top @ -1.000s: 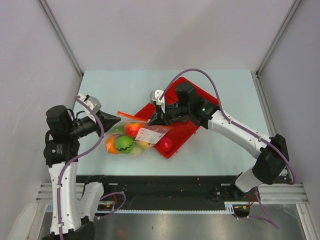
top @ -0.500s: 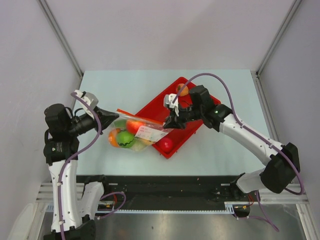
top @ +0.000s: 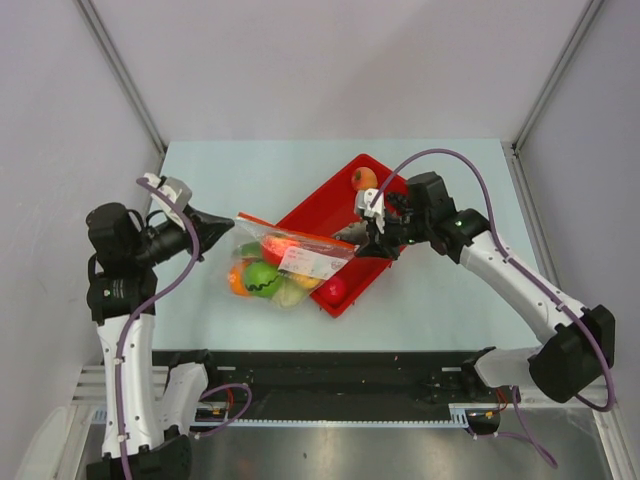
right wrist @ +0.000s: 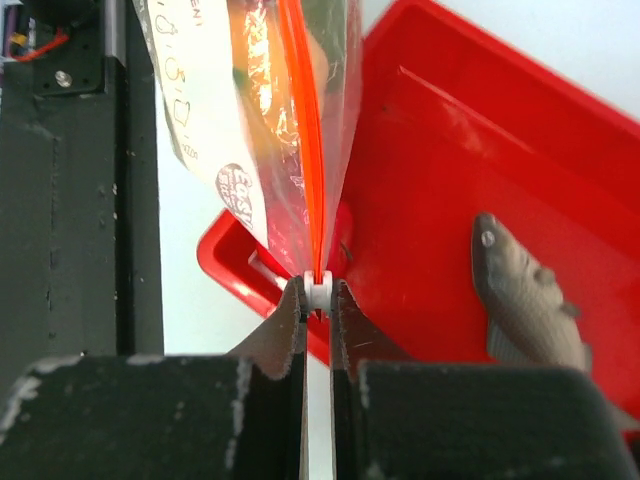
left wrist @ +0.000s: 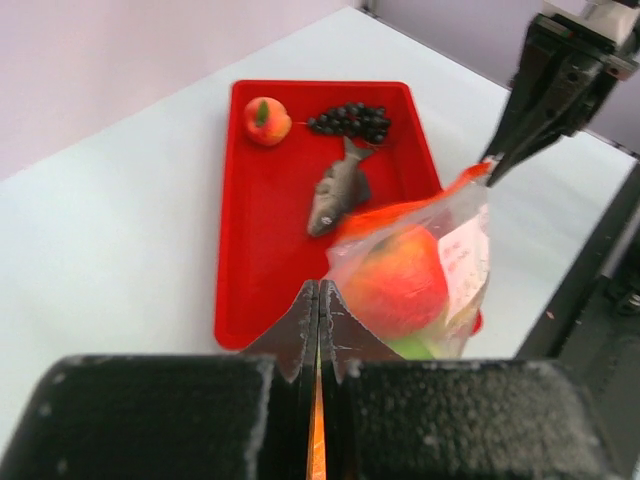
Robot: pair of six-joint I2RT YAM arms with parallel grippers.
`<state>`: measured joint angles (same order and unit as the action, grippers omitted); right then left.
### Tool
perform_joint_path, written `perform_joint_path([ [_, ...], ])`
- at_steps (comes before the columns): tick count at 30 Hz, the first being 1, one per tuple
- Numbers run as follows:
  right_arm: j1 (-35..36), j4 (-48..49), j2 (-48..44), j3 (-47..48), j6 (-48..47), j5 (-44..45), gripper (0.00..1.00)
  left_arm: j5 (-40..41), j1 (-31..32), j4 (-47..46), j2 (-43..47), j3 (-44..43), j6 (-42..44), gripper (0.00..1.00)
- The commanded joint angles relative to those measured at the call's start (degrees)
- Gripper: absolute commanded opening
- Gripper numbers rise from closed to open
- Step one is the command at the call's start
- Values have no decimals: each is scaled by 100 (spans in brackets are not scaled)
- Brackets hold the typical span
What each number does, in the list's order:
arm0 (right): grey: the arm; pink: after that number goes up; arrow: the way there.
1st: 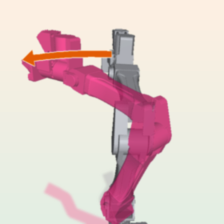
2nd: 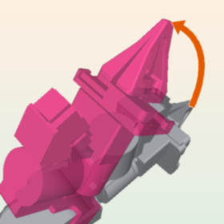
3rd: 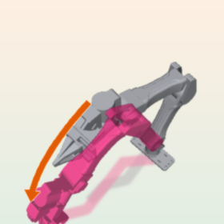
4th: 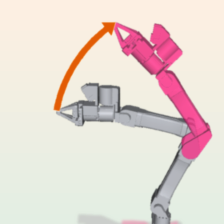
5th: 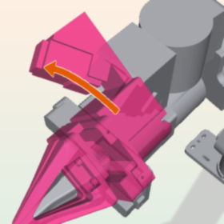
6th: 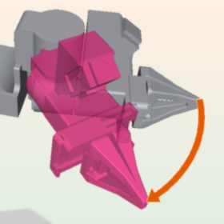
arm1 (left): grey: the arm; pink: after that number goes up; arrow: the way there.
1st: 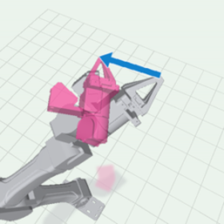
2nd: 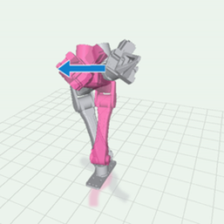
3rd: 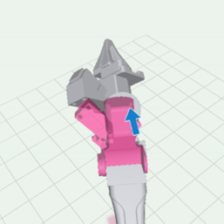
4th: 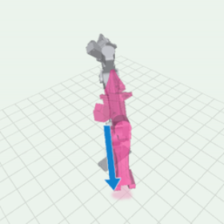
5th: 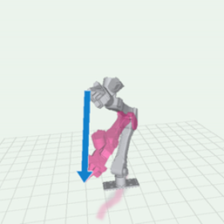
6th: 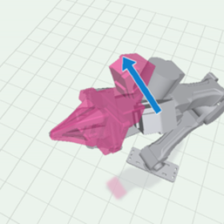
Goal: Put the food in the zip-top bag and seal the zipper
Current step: Zip the zipper food storage bag at the center of the board.
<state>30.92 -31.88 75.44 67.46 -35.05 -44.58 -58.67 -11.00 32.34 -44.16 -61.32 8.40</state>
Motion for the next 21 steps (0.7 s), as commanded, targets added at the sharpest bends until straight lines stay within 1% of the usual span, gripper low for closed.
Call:
perform_joint_path([
  [1, -235, -495, -249, -102, -117, 213, 0, 76, -183, -545, -5, -187, -41, 0],
  [3, -227, -320, -371, -102, 145, 125, 0, -99, -174, -257, -31, -187, 91, 0],
  [6, -16, -450, -591, -102, 305, -42, 0, -100, -174, 157, -5, -170, 354, 0],
  [8, 370, -573, -775, -102, 454, -95, 0, -48, -174, 281, 83, -152, 495, 0],
  [9, 528, -591, -829, -102, 672, -112, 0, -13, -174, 334, 101, -126, 513, 0],
  [10, 869, -600, -864, -102, 779, -95, 0, 57, -174, 343, 127, -100, 513, 0],
  [12, 1161, -504, -935, -110, 1042, 18, 0, 110, -174, 343, 92, 14, 487, 0],
  [13, 1301, -443, -926, -119, 1348, 45, 0, 154, -165, 326, 40, 76, 435, 0],
  [16, 1303, -100, -733, -163, 1990, 116, 0, 242, -156, 221, -119, 278, 338, 0],
  [19, 1215, 330, -469, -154, 2422, 116, 0, 418, -165, -51, -163, 401, 128, 0],
  [20, 1189, 636, -408, -154, 2772, 125, 0, 618, -165, -174, -172, 410, 57, 2],
  [21, 1189, 787, -311, -154, 3010, 151, 0, 681, -156, -201, -215, 393, 4, 10],
])
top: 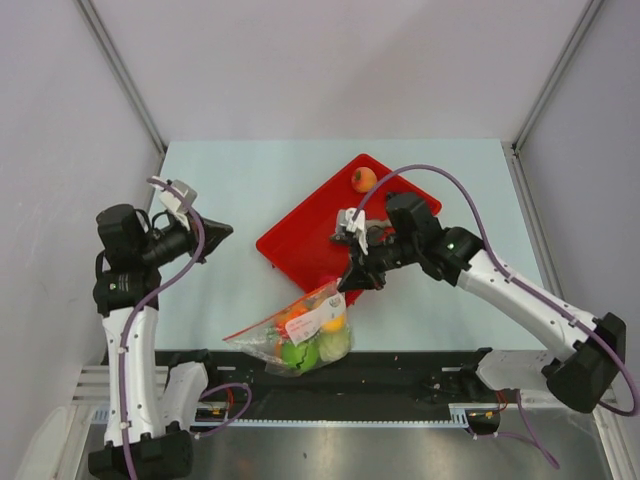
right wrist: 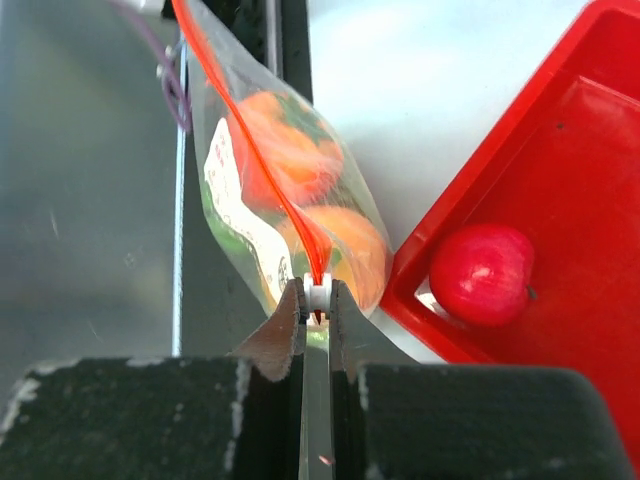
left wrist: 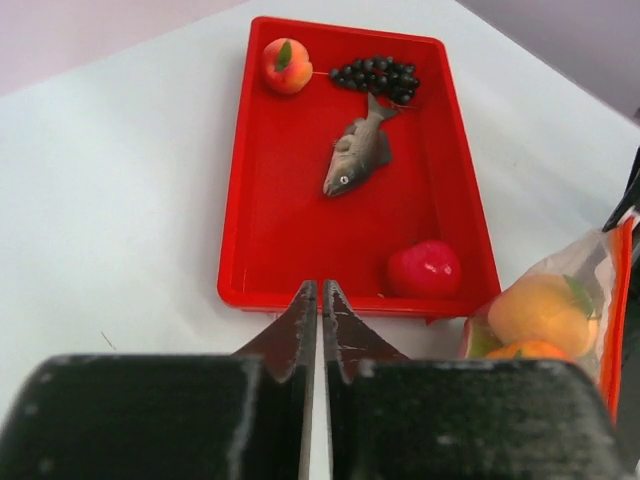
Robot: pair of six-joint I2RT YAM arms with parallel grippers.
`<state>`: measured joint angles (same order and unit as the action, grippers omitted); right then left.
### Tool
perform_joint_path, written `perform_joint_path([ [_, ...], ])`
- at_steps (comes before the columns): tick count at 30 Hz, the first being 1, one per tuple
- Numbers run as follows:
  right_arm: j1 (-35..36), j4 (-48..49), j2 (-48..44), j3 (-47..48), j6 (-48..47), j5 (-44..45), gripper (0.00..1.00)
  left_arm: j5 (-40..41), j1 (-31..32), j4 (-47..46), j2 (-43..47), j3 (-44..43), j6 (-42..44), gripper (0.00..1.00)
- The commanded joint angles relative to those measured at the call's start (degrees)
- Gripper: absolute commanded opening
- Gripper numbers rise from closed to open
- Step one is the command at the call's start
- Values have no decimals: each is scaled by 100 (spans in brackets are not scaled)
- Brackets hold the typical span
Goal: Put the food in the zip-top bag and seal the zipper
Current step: Zip the zipper food storage bag at the center of the board, then place the zipper food storage bag at the center of the board.
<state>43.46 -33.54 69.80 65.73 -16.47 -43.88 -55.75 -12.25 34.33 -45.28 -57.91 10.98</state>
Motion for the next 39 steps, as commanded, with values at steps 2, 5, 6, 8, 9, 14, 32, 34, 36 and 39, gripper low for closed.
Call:
perform_joint_path([
  [2, -171, 1356, 350, 18, 1844, 90, 0, 564, -32, -366, -165, -9, -360, 32],
  [5, -739, 1691, 648, 18, 2960, 143, 0, 644, -32, -181, -289, -185, -369, 63],
  [6, -917, 1754, 727, 18, 3148, 108, 0, 687, -40, -155, -297, -229, -369, 70],
  [8, -1303, 1824, 868, 18, 3587, 134, 0, 775, -32, -102, -297, -247, -325, 81],
  [9, -1618, 1833, 903, 10, 3702, 134, 0, 828, -32, -84, -306, -247, -316, 84],
  [14, -1859, 1474, 799, -113, 3634, 81, 0, 1136, -32, 248, -665, -440, -307, 100],
  [32, -1260, 1490, -106, -737, 2825, 124, 75, 2127, -6, 1963, -1668, -1293, -202, 100],
  [34, -1577, 1569, -264, -711, 2763, 178, 86, 2322, -14, 1990, -1704, -1407, -184, 99],
  [36, -1927, 1613, -484, -641, 2667, 231, 100, 2681, -23, 1973, -1756, -1547, -245, 100],
  [39, -2489, 1492, -730, -527, 2562, 248, 100, 3181, -14, 1894, -1870, -1784, -490, 100],
])
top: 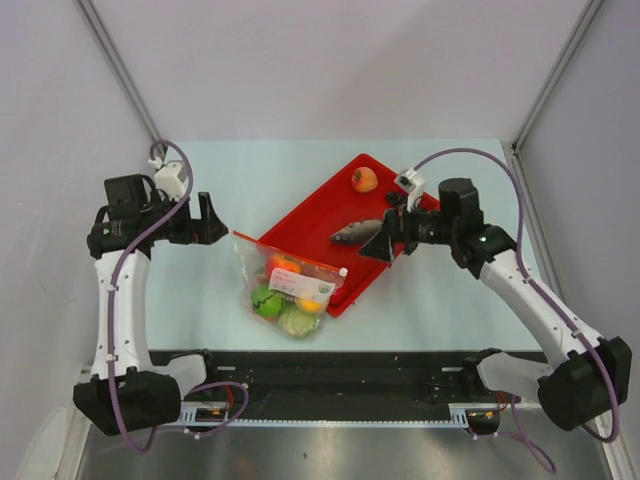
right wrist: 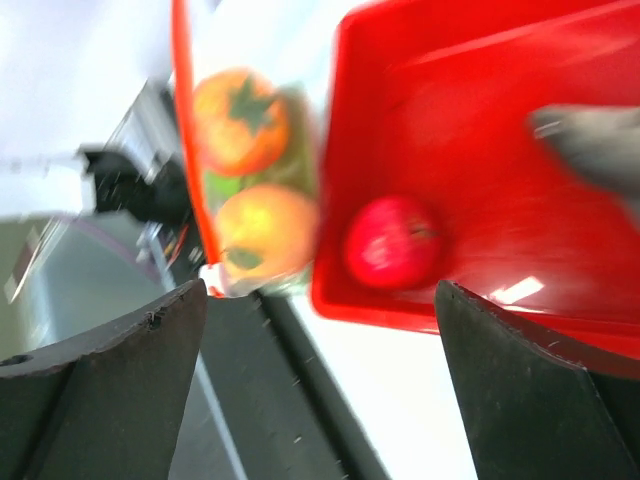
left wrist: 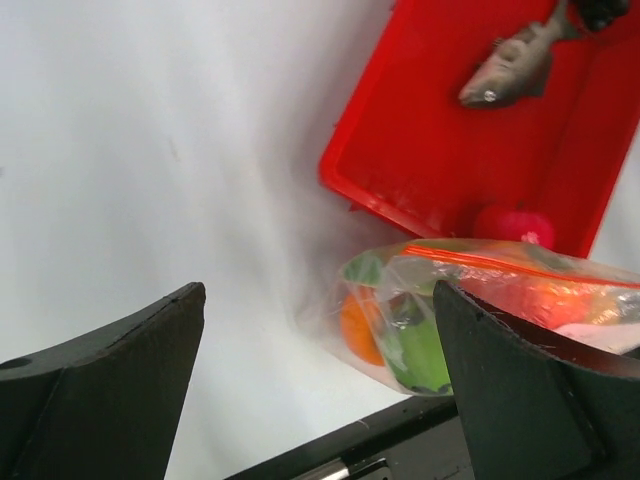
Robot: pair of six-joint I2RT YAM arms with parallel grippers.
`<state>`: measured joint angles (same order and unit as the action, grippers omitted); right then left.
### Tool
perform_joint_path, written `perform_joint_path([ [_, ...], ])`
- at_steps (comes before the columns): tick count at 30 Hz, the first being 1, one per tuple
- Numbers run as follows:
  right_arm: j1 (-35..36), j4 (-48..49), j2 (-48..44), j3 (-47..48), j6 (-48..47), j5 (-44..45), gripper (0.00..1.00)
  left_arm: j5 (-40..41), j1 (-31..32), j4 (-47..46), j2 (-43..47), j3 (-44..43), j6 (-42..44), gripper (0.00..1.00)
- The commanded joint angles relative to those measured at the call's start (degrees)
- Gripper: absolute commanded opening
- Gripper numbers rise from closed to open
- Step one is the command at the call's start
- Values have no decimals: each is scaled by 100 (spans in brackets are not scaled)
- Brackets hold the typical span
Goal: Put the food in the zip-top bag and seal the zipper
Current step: Place the zipper food storage bag at the center of the board, then reset both arms
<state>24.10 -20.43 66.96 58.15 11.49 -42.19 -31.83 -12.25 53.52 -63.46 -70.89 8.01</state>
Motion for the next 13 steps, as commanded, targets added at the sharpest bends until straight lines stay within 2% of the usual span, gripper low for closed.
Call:
perform_joint_path([
  [1, -686, 92, -516, 258, -269, 80, 100, 810, -23, 27, -122, -565, -186, 100],
  [6, -1723, -382, -886, 285, -585, 124, 100, 495, -5, 318, -605, -1181, 148, 100],
  [7, -2107, -435, -904, 285, -699, 63, 100, 538, 38, 300, -632, -1207, 157, 100],
  [9, -2435, -497, -921, 285, -709, -69, 100, 643, 126, 291, -728, -1269, 201, 100],
  [10, -2871, -489, -913, 285, -657, -278, 100, 730, 170, 282, -764, -1295, 218, 100],
  [13, -3200, -340, -869, 285, -630, -395, 100, 976, 363, 195, -808, -1366, 254, 100],
])
